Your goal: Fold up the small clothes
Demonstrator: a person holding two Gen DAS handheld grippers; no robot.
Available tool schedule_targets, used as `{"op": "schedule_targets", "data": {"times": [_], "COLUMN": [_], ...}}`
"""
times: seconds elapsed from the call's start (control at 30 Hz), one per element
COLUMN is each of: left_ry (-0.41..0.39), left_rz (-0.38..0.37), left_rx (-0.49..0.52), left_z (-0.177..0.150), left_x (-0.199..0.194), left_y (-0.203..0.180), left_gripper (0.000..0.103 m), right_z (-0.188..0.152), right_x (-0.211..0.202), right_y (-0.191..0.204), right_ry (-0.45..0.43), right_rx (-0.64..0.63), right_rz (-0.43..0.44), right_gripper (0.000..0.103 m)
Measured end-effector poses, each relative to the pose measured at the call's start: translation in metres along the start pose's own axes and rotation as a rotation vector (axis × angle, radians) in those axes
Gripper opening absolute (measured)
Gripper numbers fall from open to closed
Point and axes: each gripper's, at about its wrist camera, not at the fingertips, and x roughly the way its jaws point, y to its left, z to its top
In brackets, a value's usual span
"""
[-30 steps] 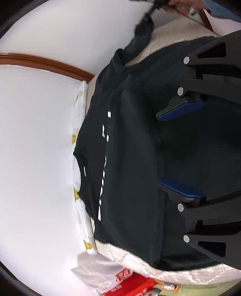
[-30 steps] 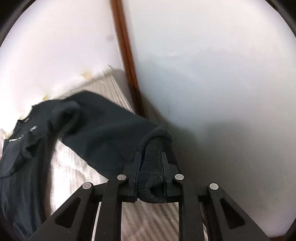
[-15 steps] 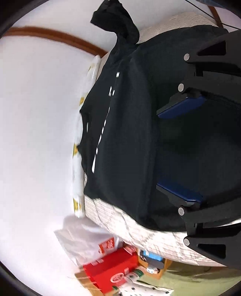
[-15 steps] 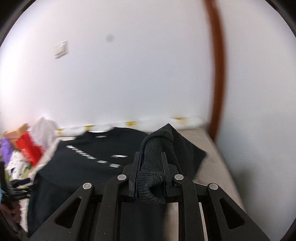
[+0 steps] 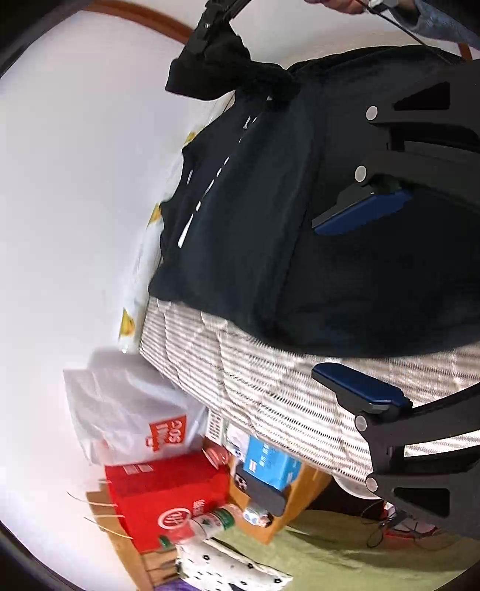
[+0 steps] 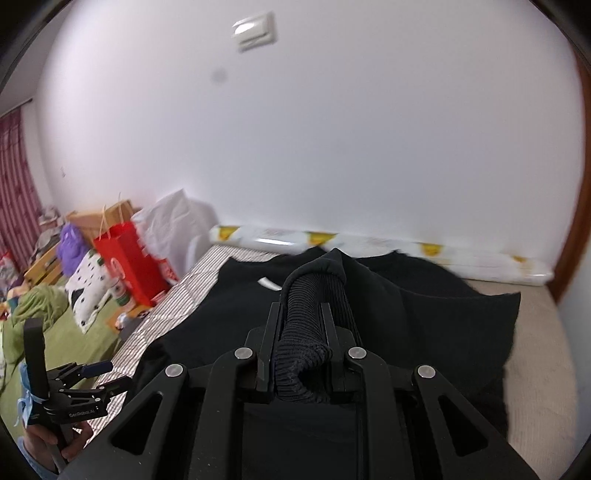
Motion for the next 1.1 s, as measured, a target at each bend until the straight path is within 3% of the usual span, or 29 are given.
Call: {"op": "schedule_targets", "data": {"times": [0.23, 0.3, 0.37, 0.47, 0.57, 0.7, 0.93, 1.1], "left_ry": [0.02, 0.026, 0.025, 0.023, 0.032, 0.043, 0.072, 0.12], "left_rz": [-0.05, -0.053, -0.07, -0.091, -0.103, -0.132, -0.103, -0.089], "left_rx": [-0.01, 0.003, 0.019, 0.036, 0.05, 0.078, 0.091, 0.109], "left_z": [0.005, 0.009, 0.011, 0.017, 0.022, 0.027, 0.036, 0.039], "left_x": [0.018, 0.023, 0.026, 0.029, 0.036, 0.052, 0.1, 0.132], "left_y": [-0.003, -0.012, -0.022, -0.036, -0.051, -0.077, -0.106, -0.112], "left_gripper": [0.07, 0.07, 0.07, 0.07, 0.07, 0.07, 0.069, 0.046], "right_z": [-0.02, -0.028, -0.036, -0.041, -0.039, -0.046, -0.083, -0.104], "right_x": [0.077, 0.098, 0.117, 0.118, 0.097, 0.067, 0.042, 0.05], "right_y": [0.033, 0.034, 0.032, 0.021, 0.0, -0.051, -0.139, -0.169], "right_ry": [0.085, 0.114, 0.158, 0.142, 0.115, 0.103, 0.176, 0.245], "right_rx": [-0.022, -0.009, 0.005, 0.022, 0.012, 0.026, -0.016, -0.017], "right_rz": [0.042, 0.056, 0.086, 0.074, 0.059, -0.031, -0.266, -0.306], "right_gripper": [0.019, 0.026, 0.055, 0.072, 0.073, 0.073, 0.072, 0.069]}}
